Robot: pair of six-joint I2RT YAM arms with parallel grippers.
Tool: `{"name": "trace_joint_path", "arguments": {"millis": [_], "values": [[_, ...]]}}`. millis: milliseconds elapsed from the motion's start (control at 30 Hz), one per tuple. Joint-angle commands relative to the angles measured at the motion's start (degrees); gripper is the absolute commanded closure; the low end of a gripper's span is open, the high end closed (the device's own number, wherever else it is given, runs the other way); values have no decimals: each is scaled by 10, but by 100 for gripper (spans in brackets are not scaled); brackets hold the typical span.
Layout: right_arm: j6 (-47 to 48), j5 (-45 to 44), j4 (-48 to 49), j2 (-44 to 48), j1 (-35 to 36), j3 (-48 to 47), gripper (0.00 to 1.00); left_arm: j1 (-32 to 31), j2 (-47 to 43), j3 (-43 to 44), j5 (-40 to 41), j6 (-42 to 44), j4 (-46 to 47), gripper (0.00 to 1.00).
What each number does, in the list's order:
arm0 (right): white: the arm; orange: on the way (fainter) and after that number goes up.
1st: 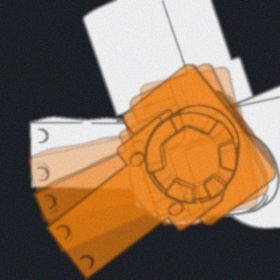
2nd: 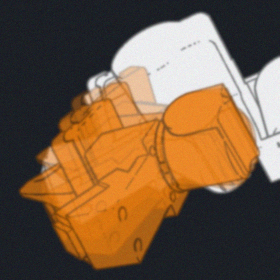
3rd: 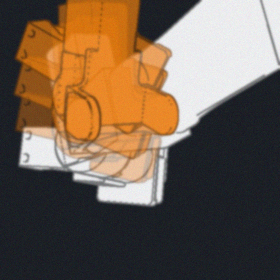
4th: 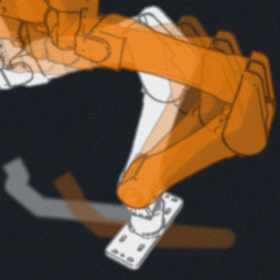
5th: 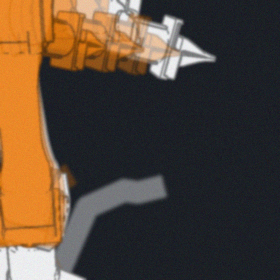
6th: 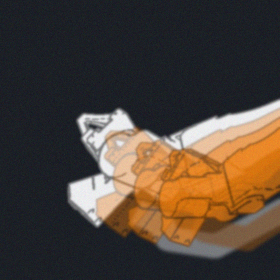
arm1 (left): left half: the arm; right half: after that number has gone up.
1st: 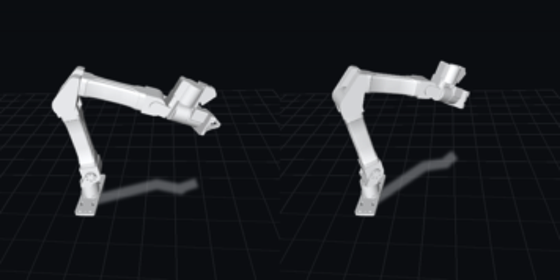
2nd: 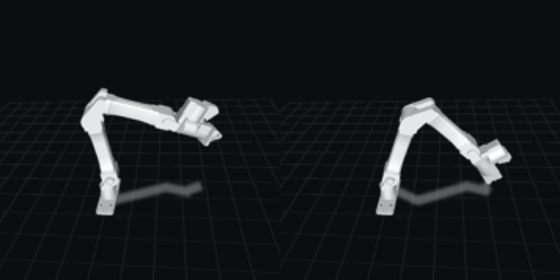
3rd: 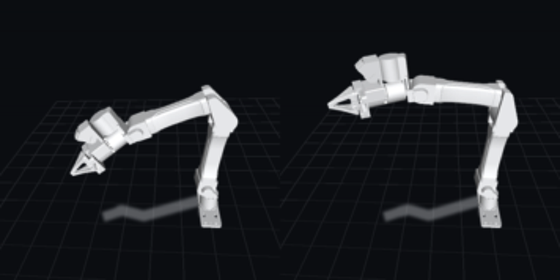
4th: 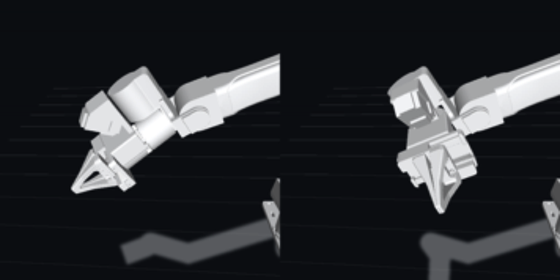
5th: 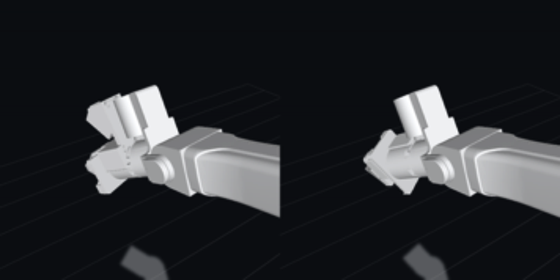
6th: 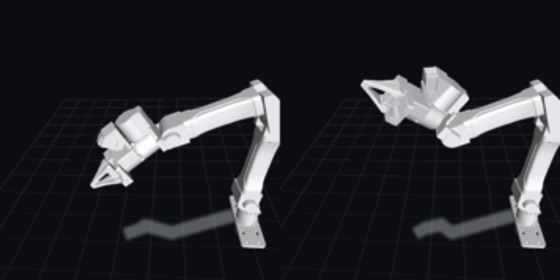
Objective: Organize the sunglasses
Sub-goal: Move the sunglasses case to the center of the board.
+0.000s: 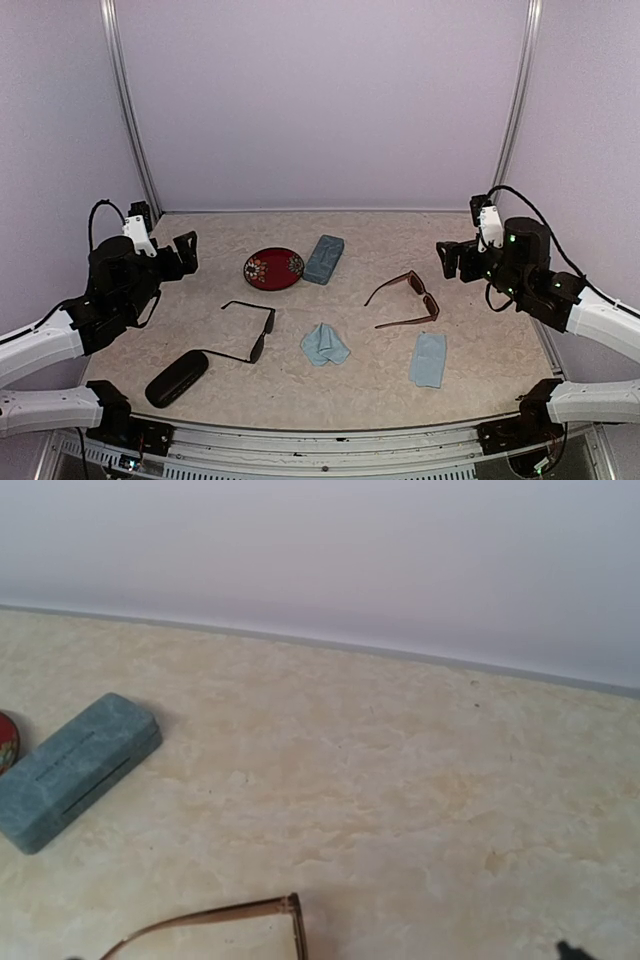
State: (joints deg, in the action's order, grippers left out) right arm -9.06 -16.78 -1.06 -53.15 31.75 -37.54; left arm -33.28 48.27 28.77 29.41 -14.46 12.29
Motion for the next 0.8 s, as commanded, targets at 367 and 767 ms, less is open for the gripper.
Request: {"name": "trace_joint_path", "arguments": {"millis": [367,767], "values": [[-73,-48,-130,-51,19,-29,0,-32,0,-10,34,20,1,1],[-114,-20,-136,-167,110,-19,0,-117,48,-19,44,35,7,1]]}}
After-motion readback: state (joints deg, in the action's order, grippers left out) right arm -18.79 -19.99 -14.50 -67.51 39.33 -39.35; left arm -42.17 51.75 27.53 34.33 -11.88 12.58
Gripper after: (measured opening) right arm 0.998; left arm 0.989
